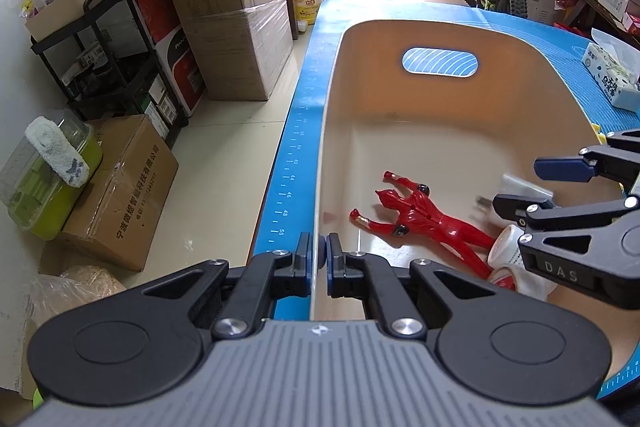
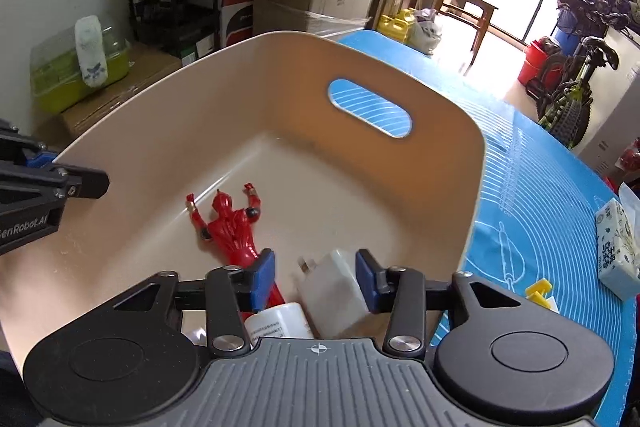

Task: Organize rigid objects
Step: 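Carry the white charger into the basket and release it, then move the right gripper to the black remote and grasp it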

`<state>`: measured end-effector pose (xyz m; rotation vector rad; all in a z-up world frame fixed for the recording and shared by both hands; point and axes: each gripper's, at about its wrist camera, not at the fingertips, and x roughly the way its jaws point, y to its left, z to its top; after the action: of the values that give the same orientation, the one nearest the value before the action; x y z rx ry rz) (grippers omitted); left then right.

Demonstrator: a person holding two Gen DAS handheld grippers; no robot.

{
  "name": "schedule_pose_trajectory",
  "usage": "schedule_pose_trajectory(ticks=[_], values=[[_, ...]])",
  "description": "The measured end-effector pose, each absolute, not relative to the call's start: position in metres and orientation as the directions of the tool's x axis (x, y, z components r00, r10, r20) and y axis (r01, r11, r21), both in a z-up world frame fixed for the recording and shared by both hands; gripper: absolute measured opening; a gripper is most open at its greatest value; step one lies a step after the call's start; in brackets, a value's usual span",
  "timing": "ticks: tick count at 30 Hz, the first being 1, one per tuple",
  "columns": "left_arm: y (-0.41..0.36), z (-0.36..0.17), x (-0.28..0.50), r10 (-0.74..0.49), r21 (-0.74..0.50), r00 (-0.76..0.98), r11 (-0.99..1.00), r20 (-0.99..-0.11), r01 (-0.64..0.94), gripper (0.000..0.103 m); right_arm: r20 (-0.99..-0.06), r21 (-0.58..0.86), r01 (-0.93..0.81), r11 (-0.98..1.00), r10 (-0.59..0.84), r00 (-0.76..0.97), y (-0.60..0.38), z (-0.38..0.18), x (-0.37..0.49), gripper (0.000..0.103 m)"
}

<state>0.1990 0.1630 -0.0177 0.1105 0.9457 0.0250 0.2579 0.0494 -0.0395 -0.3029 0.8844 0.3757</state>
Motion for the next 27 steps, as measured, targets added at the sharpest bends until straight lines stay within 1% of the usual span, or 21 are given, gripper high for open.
schedule_pose_trajectory(ticks=[5, 10, 13, 15, 18, 20, 23, 24, 27], values=[[0.164, -0.018, 0.199, 0.072, 0.109, 0.584, 0.994, -0.808, 0.028, 0.008, -0.782, -0.012, -0.394, 0.919, 0.237, 0.577, 0.033, -0.028, 0.261, 0.055], [0.164, -0.018, 0.199, 0.073, 0.11, 0.584, 0.994, -0.808, 0.028, 0.008, -0.73, 0.067, -0.322, 0.944, 0.266, 0.629, 0.003, -0.003, 0.253, 0.057], [0.164, -0.018, 0.199, 0.07, 0.106, 0.584, 0.994, -0.809, 0.027, 0.008, -0.7, 0.084, -0.27, 0.959, 0.25, 0.669, -0.02, 0.009, 0.244, 0.06], [0.166, -0.018, 0.199, 0.067, 0.102, 0.584, 0.994, -0.809, 0.026, 0.008, -0.689, 0.079, -0.23, 0.97, 0.22, 0.691, -0.038, 0.013, 0.238, 0.062], [0.166, -0.018, 0.199, 0.065, 0.099, 0.584, 0.995, -0.809, 0.027, 0.008, -0.696, 0.059, -0.152, 0.987, 0.15, 0.702, -0.067, 0.008, 0.232, 0.064], [0.166, -0.018, 0.199, 0.064, 0.097, 0.584, 0.995, -0.809, 0.026, 0.008, -0.714, 0.031, -0.078, 0.996, 0.077, 0.696, -0.089, -0.002, 0.233, 0.065], [0.166, -0.018, 0.199, 0.063, 0.096, 0.584, 0.995, -0.809, 0.025, 0.008, -0.736, -0.056, 0.029, 0.998, -0.061, 0.674, -0.113, -0.022, 0.239, 0.065], [0.166, -0.018, 0.199, 0.062, 0.094, 0.584, 0.995, -0.809, 0.025, 0.008, -0.746, -0.071, 0.051, 0.996, -0.087, 0.66, -0.12, -0.027, 0.241, 0.065], [0.166, -0.018, 0.199, 0.057, 0.085, 0.584, 0.996, -0.81, 0.02, 0.007, -0.773, -0.058, 0.093, 0.994, -0.103, 0.625, -0.141, -0.041, 0.245, 0.064]])
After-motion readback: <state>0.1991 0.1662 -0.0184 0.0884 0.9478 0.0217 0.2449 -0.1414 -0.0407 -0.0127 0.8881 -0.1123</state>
